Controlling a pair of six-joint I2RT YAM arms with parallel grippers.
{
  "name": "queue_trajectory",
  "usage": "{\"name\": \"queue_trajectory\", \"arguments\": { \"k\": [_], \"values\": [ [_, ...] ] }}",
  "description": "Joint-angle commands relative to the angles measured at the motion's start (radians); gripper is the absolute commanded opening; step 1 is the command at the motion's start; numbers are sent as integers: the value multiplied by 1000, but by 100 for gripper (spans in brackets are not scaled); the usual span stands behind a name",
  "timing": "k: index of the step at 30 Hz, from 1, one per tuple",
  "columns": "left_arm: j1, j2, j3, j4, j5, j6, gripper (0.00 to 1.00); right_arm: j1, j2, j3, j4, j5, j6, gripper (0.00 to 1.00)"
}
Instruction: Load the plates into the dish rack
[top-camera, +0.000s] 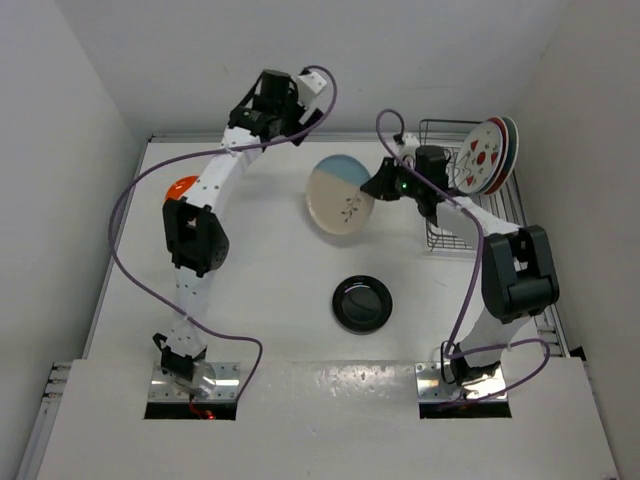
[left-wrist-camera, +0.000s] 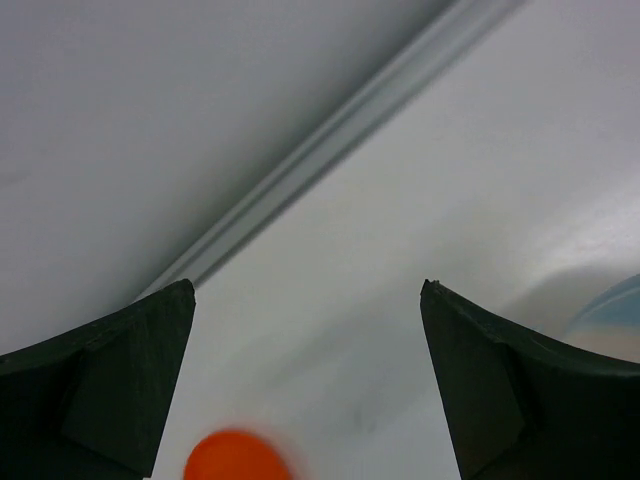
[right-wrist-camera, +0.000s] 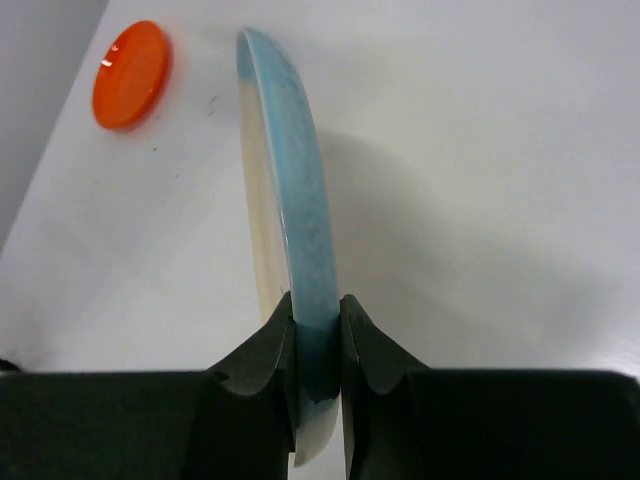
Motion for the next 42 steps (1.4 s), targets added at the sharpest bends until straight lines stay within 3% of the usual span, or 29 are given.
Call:
{"name": "queue_trajectory", "arguments": {
  "k": [1,4,11,15,18,21,30,42],
  "values": [
    [44,-116,24,48,-383,7,100,-16,-94,270,-60,65,-135,0],
    [81,-175,-52,59,-482,34,100,-40,-74,390,-157,167,-202,0],
    [148,-252,-244,-15,-459,3,100,-147,-60,633,-275,461,-363,0],
    [176,-272,-355,-36,-432,-8,100,-203,-53,682,-312,658,-551,0],
    [212,-263,-375,-45,-398,-35,100,-264,-54,656,-284,736,-595,0],
    [213,-253,-396,-55,-375,-35,100,-319,-51,618,-203,753,-600,0],
    [222,-226,-441,-55,-366,-26,100,-416,15,552,-194,657,-545,0],
    [231,-226,-459,-55,-366,-26,100,-408,39,527,-133,635,-454,0]
  ]
}}
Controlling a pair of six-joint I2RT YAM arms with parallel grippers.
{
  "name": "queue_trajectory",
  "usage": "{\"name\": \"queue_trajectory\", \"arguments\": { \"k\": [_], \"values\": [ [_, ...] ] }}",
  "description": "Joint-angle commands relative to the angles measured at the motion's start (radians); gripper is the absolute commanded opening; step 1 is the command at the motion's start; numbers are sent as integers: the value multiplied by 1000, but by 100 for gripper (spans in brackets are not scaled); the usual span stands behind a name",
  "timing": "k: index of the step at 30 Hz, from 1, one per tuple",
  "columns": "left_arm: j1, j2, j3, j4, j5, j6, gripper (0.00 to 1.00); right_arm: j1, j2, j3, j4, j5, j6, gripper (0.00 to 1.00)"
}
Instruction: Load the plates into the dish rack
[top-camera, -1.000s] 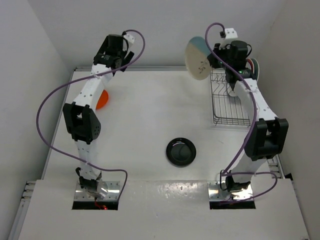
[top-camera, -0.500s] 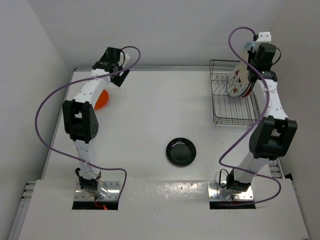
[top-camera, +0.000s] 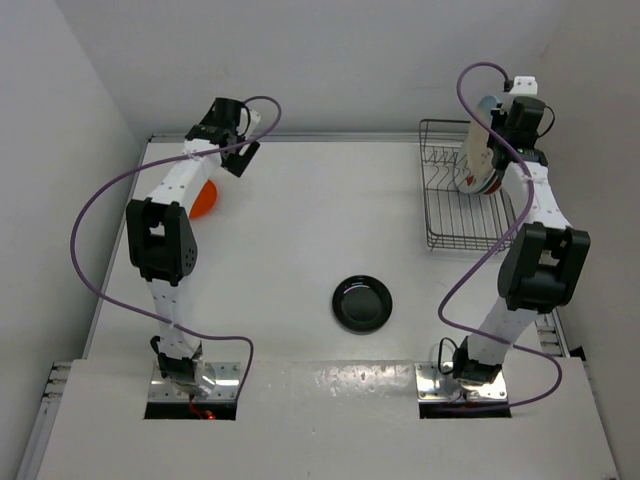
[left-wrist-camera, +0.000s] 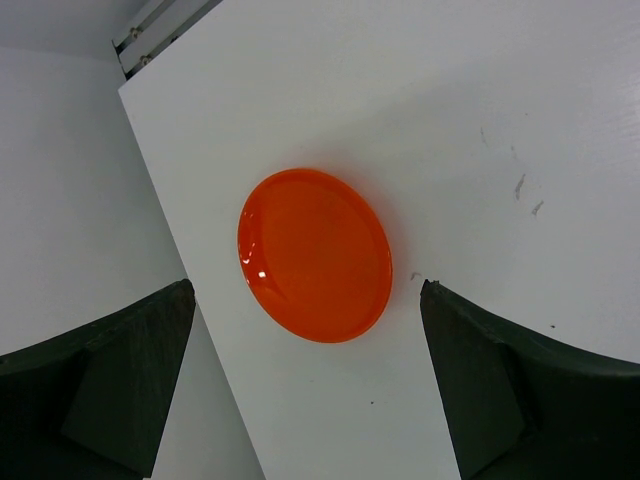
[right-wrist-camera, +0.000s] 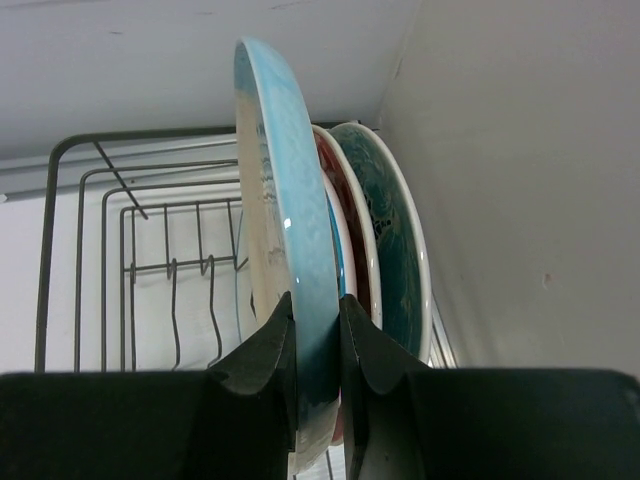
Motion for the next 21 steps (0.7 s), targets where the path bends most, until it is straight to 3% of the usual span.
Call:
{"name": "queue_trajectory", "arguments": {
  "k": [1,12,21],
  "values": [
    [12,0,-6,14,1,-15,100,9,-29,35,171,7,30,0],
    [12,9,-6,14,-8,-15,100,23,-134,22,181,11,68,0],
    [22,18,4,5,-8,-6,100,17,-89,-40,155,16,65,0]
  ]
}}
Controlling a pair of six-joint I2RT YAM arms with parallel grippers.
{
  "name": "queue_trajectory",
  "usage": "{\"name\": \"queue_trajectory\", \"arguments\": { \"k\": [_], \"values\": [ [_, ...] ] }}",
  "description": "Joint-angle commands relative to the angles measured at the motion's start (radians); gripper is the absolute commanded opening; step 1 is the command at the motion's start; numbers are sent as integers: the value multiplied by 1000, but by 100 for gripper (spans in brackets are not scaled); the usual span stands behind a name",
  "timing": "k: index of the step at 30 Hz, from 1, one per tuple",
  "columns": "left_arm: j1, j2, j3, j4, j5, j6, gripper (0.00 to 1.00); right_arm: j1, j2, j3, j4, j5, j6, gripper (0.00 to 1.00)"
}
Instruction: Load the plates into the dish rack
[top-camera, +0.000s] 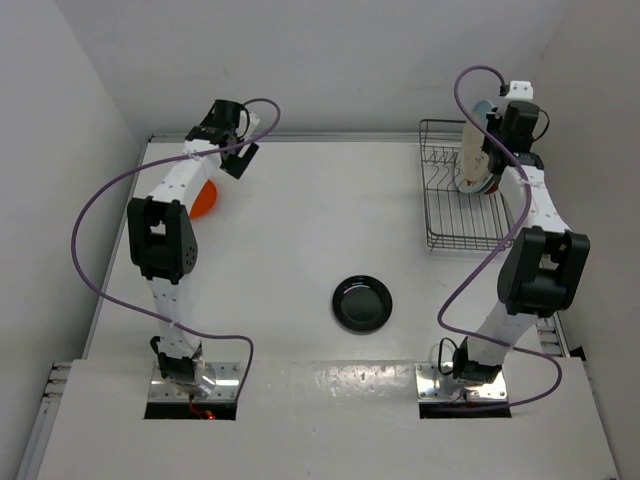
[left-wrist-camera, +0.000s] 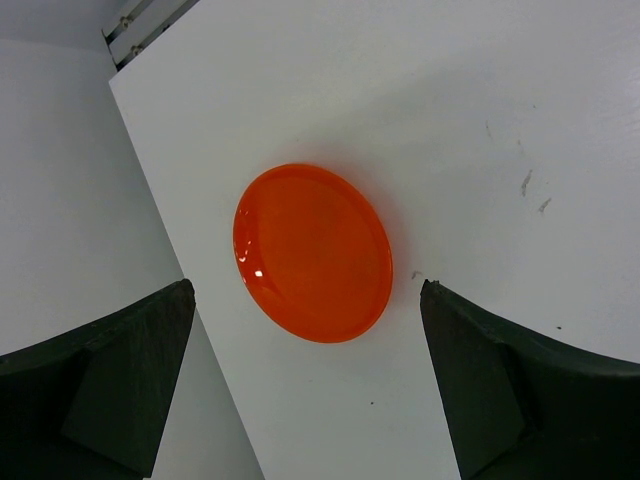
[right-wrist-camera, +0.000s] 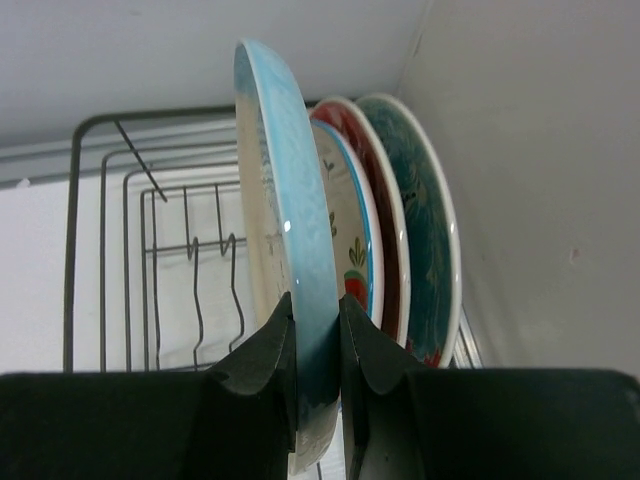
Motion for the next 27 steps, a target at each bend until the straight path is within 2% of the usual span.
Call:
{"name": "queue_trajectory", "arguments": {
  "k": [1,11,13,14,17,18,20,22,23,24,27],
  "values": [
    [14,4,7,6,-7,-7,100,3,-39,-1,164,16,30,0],
    [14,-7,-36,6,-7,-7,100,2,55,-18,141,-13,104,0],
    [25,-7,-36,-3,16,-7,100,0,78,3,115,-47,122,11],
    [25,7,-36,-15,16,-7,100,0,82,26,87,-73,119,26],
    [35,30,-36,-38,39,-28,100,3,99,68,30,-133,110,47],
    [45,30,-36,-39,39,-40,100,3,99,71,29,-142,110,61],
    [71,39,-7,-63,85,-60,100,3,82,74,3,-149,107,74],
    [132,76,27,-84,143,-124,100,3,53,74,-9,-152,104,83],
    [158,96,92,-132,169,-148,100,5,36,72,-11,-177,104,88],
    [213,117,131,-161,195,-192,100,5,27,71,-16,-199,101,97],
    [294,185,222,-229,286,-244,100,28,-36,42,-16,-204,76,100]
  ]
}}
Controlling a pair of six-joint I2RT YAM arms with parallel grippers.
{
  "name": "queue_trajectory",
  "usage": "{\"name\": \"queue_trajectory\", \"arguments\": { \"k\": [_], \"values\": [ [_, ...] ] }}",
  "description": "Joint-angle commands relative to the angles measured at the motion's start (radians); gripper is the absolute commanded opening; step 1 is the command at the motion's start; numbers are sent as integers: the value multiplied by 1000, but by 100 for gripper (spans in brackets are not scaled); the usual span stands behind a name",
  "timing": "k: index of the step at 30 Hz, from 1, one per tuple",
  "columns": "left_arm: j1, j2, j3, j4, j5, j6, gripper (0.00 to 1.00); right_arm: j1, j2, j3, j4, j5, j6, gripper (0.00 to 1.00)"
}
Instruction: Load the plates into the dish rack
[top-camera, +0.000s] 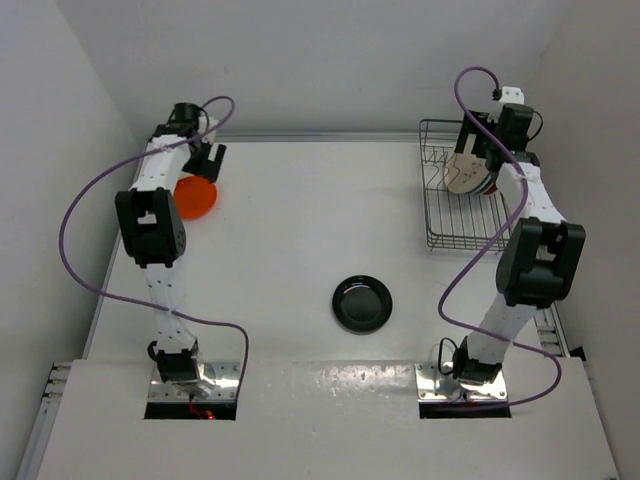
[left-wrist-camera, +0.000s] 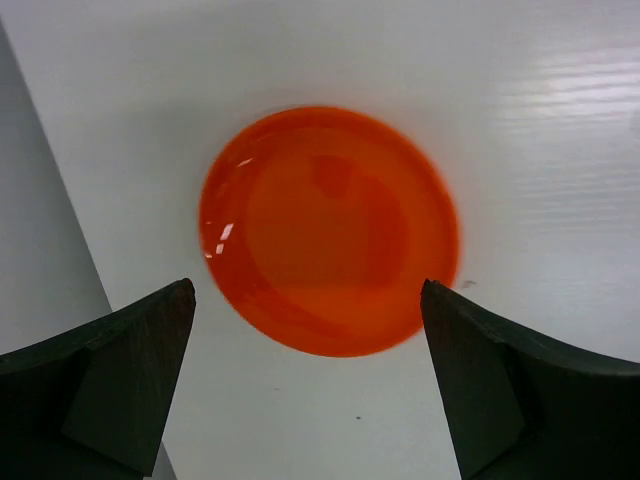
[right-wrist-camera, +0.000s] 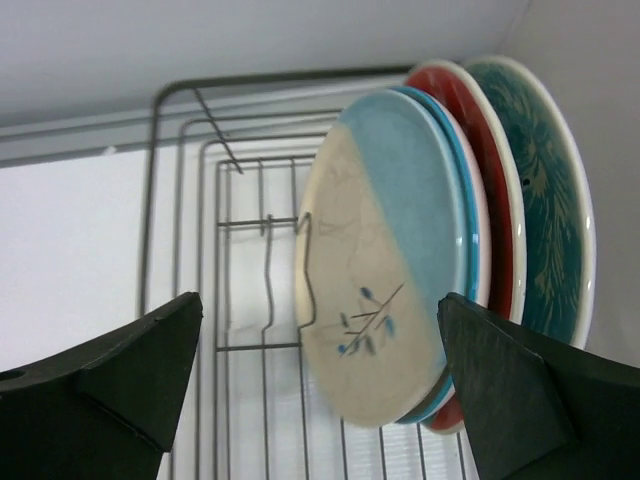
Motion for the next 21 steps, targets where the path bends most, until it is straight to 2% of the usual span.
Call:
{"name": "queue_trajectory", "arguments": {
  "k": [1,7,9,17,19,20,21],
  "values": [
    [148,21,81,-78,126,-125,100,37,-163,-9,38,-54,-23,100],
    [300,21,22,-30,186,-191,100,125,-291,-79,58,-9,-57,100],
    [337,60,12,-30,281,-191,100,163,-337,-127,65,-9,-74,100],
    [359,227,86,-30,545,-162,100,299,-449,-259,98,67,-105,100],
    [359,259,109,-21,562,-162,100,322,-463,-286,103,81,-106,100],
    [359,291,121,-21,573,-162,96,333,-482,-302,100,96,-112,100],
    [359,307,121,-21,573,-176,89,341,-496,-306,98,104,-117,100]
  ]
}}
